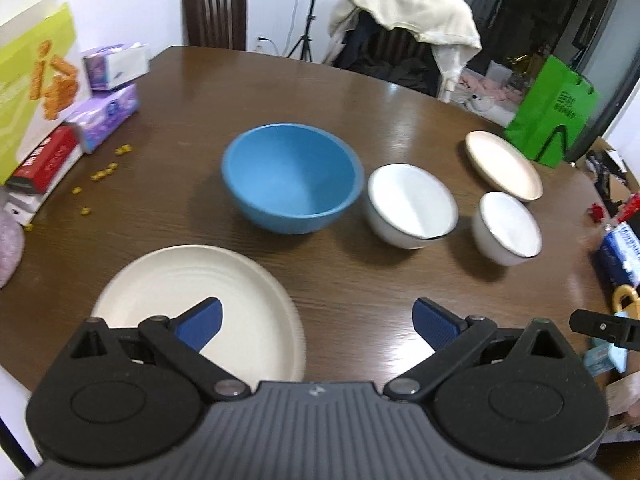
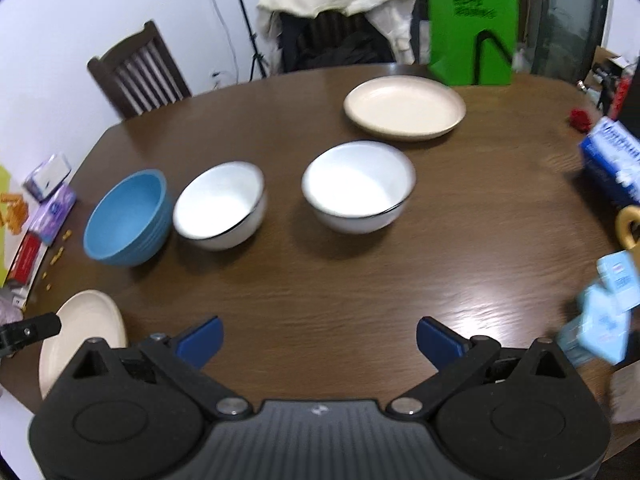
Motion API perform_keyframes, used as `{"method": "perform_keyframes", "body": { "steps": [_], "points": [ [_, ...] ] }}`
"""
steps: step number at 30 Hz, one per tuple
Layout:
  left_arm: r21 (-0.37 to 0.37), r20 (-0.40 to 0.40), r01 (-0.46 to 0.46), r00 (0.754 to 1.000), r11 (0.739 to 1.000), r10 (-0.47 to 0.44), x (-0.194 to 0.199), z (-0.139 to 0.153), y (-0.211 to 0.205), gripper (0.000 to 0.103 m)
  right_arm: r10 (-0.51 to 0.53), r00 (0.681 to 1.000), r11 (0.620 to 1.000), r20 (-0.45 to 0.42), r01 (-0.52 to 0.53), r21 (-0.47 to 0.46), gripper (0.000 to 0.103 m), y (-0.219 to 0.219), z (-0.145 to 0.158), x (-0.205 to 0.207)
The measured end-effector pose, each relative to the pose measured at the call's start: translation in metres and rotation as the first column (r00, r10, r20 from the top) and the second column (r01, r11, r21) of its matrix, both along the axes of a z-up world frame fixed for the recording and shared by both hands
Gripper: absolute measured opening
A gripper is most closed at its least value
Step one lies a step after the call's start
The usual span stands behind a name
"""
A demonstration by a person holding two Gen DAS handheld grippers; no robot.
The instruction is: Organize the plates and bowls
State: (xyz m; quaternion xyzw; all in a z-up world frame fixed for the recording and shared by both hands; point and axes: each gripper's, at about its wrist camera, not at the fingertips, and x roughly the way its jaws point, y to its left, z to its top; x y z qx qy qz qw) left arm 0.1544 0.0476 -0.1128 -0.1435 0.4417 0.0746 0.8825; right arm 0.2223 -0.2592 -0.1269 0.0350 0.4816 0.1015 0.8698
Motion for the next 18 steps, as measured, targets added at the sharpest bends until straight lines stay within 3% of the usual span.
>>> {"method": "perform_keyframes", "body": {
  "steps": [8, 18],
  "points": [
    [-0.007, 0.045, 0.083, 0.996, 0.996, -0.083, 0.033, 0.050, -0.064, 0.103, 0.012, 0.999, 1.000, 0.046, -0.011, -0.026, 0.103, -0.058, 0.041, 0.025],
    [0.017, 0.006, 0.180, 0.984, 0.984, -0.180, 0.101, 0.093, -0.119, 0.103, -0.001, 0.999, 1.000, 0.037, 0.002, -0.006, 0.103, -0.097, 0.082, 0.069]
  ]
}}
